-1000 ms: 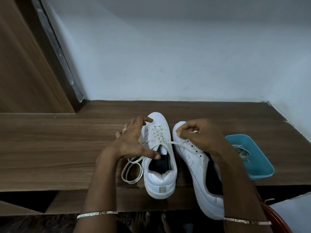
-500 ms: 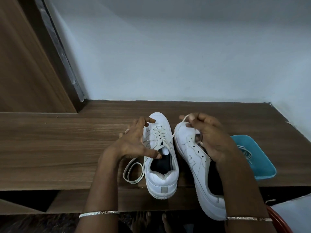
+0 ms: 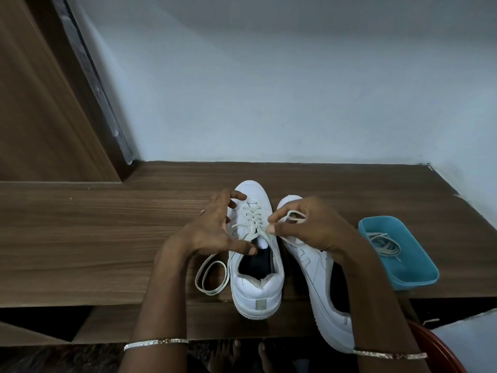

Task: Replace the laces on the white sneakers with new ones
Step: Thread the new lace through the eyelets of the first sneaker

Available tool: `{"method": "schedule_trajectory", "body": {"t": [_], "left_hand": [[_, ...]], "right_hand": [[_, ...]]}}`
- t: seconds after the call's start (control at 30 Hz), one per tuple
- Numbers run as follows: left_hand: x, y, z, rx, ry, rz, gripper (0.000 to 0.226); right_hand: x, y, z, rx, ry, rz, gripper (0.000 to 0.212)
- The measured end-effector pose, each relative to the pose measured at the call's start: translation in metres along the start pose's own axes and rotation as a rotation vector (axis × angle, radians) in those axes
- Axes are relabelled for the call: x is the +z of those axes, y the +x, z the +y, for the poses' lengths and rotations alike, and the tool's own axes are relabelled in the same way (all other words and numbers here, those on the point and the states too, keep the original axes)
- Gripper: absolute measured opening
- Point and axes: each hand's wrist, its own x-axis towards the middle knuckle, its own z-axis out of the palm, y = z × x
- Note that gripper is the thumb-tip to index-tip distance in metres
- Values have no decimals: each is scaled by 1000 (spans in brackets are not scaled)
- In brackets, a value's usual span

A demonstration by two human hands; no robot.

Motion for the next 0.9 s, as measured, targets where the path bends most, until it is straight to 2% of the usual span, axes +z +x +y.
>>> {"method": "schedule_trajectory", "body": {"t": [0.07,0.17,0.37,0.57,0.73,0.8,0.9], "left_hand": [[-1,0,0,5,-2,7,103],[-2,-2,-2,3,-21,42,96],[-3,2,-2,102,-232,150,44],[-1,2,2,163,-341,186,17],[-7,1,4,126,-449,300,11],[-8,-2,0,51,-439,261,11],[-8,-7,-5,-60,-384,84,4]], "right_hand": [[2,2,3,-21,-143,-36,8],[-1,3,7,-18,-159,-4,9],[-15,-1,9,45,-97,184,12],[-15,2,12,141,198,251,6],[-12,2,4,143,464,205,4],[-14,3,4,126,517,224,4],[-14,3,7,116,507,233,5]]}}
